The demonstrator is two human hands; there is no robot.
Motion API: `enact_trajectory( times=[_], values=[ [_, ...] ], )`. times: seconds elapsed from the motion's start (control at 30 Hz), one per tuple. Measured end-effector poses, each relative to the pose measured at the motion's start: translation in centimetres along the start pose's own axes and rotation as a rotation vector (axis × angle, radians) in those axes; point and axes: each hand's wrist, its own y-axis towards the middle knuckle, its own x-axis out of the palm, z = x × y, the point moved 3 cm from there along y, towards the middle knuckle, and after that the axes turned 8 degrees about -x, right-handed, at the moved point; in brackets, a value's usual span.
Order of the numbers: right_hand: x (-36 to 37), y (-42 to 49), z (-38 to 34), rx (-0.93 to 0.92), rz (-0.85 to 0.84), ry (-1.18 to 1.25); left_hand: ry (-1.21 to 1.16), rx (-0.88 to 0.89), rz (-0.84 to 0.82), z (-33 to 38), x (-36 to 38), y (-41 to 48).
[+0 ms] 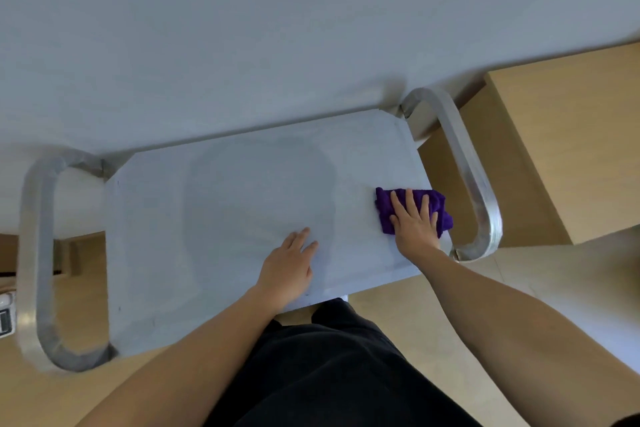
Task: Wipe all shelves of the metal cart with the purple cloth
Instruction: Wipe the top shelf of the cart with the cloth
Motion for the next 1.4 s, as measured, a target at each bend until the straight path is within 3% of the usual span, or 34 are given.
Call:
enact_trajectory(
  times=[0.1,0.23,0.33,0.4,0.5,0.6,0.67,0.8,0.9,0.97,1.13,1.23,1.3,1.4],
  values=[
    [0.2,1.3,-3.0,-0.114,-0.007,-0.089,-0.004,-0.057,-0.005,1.3,0.1,1.1],
    [1.6,1.0,-8.6,-0.548,-0.020,-0.180,-0.037,-0.185,0.046,2.3,0.5,1.3],
    [0.9,2.1,-7.6,-0.685,-0.011,-0.205,-0.055,-0.232,0.054,2.9,0.6,1.4],
    [-0.4,3.8,-5.0,-0.610,0.049,-0.202,-0.081,-0.257,0.064,3.3,0.7,1.4],
    [-3.0,6.8,-0.5,-0.322,0.109,-0.126,-0.120,-0.291,0.064,3.7,0.9,1.2],
    [-3.5,7.6,-0.4,-0.186,0.129,-0.122,-0.154,-0.312,0.048,3.6,1.1,1.2],
    [-2.5,6.9,-3.5,-0.232,0.126,-0.135,-0.174,-0.321,0.040,3.5,1.3,1.1],
    [1.5,3.4,-10.5,-0.665,-0.013,-0.230,-0.184,-0.336,0.041,3.7,1.2,1.0],
    [0.9,3.8,-10.6,-0.793,-0.010,-0.225,-0.171,-0.339,0.061,3.7,1.1,1.0],
    [-0.6,5.8,-8.6,-0.773,0.040,-0.234,-0.185,-0.333,0.068,3.8,1.1,0.9],
    [-5.8,12.3,-2.1,-0.310,0.120,-0.152,-0.207,-0.335,0.093,4.0,1.3,0.6],
    [-5.5,12.3,-3.8,-0.227,0.120,-0.114,-0.212,-0.342,0.107,4.0,1.2,0.7],
    [-3.9,10.3,-7.3,-0.315,0.095,-0.108,-0.203,-0.363,0.119,4.1,1.0,0.9],
    [-0.5,6.1,-11.8,-0.673,-0.010,-0.219,-0.161,-0.415,0.149,4.6,0.3,1.7]
  ],
)
